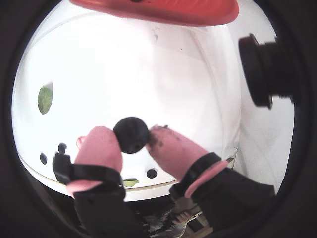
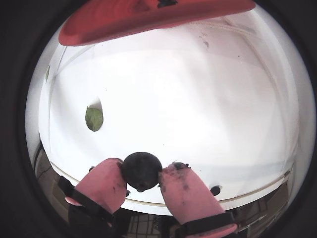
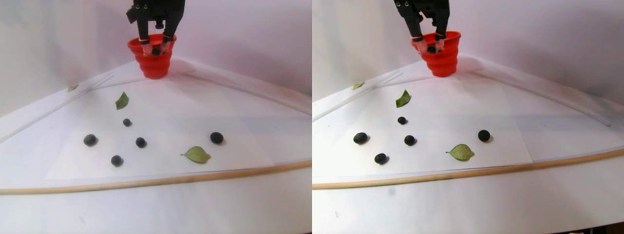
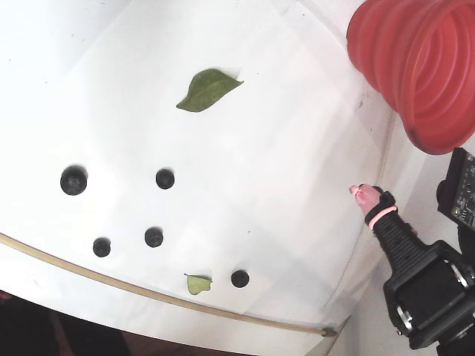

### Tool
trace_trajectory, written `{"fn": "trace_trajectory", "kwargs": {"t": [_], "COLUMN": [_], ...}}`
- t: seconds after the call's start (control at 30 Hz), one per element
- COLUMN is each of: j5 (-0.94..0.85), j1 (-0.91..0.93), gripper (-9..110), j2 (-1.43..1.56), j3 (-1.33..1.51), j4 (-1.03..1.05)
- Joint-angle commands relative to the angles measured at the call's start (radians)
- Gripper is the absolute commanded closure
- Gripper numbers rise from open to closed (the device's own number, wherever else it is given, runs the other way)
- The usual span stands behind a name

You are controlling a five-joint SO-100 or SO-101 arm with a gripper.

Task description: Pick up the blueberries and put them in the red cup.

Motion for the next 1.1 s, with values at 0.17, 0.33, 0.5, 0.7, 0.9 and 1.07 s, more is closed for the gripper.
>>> {"fn": "trace_trajectory", "kwargs": {"t": [0.17, 0.33, 0.5, 0.7, 0.9, 1.07], "j5": [0.015, 0.017, 0.021, 0.032, 0.031, 0.032], "j1": [-0.021, -0.032, -0.037, -0.035, -0.038, -0.040], "gripper": [88, 88, 88, 88, 88, 88], "j2": [0.064, 0.074, 0.067, 0.018, -0.048, -0.084], "j3": [-0.155, -0.181, -0.215, -0.270, -0.314, -0.339], "j4": [0.034, 0.044, 0.044, 0.005, -0.048, -0.077]}}
